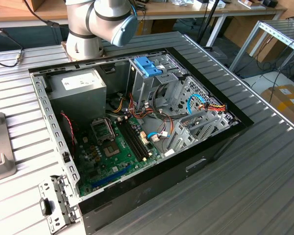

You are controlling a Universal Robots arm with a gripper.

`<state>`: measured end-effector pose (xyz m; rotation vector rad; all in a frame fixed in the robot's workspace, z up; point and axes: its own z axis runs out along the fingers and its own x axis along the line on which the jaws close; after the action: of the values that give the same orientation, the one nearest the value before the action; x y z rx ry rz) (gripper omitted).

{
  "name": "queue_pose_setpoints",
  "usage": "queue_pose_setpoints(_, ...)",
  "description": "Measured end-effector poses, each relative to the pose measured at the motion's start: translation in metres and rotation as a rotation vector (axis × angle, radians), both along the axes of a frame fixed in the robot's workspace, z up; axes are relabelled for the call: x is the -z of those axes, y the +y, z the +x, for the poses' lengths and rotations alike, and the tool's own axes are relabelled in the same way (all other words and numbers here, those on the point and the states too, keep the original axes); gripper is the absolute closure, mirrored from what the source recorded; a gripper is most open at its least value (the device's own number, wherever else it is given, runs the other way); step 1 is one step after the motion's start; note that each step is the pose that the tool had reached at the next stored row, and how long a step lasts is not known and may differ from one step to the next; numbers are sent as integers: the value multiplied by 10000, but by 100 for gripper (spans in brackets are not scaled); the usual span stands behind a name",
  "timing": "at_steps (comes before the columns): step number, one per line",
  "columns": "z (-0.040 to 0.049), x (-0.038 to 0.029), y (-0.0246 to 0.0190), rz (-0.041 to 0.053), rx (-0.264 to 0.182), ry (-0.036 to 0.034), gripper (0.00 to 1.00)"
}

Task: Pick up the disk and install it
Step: 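Pick up the disk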

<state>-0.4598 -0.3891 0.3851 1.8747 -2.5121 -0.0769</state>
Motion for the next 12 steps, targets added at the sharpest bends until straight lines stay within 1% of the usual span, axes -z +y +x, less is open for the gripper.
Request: queue_pose_setpoints(12, 0, 0, 0, 0, -596, 0, 90)
